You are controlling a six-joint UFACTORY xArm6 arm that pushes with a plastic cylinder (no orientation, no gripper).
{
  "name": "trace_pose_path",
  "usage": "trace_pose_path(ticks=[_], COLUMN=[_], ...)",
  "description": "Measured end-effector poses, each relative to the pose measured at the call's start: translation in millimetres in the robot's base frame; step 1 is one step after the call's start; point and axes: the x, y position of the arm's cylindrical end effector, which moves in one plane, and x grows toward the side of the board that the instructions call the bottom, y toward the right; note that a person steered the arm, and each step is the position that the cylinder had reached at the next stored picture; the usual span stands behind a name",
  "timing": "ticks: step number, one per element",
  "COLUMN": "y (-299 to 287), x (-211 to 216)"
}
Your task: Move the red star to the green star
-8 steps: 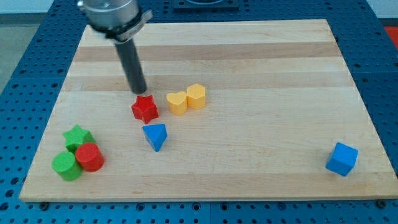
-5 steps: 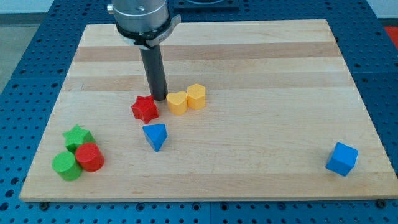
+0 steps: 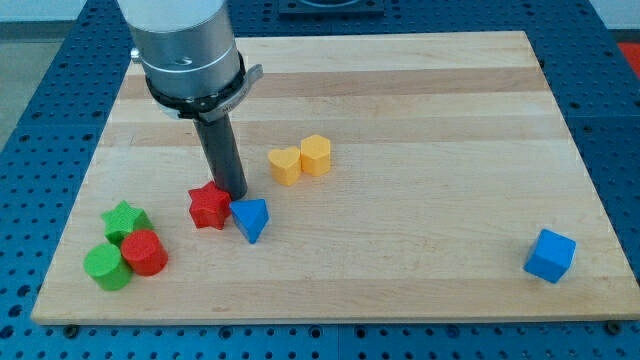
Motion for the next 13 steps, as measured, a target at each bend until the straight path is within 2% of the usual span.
trace_pose_path(ticks=[6,7,8,10,13], y=[-48.9,-31.2,10.6,-7.1,-37.7], x=[9.4,3.7,12.8,64.8,67.8])
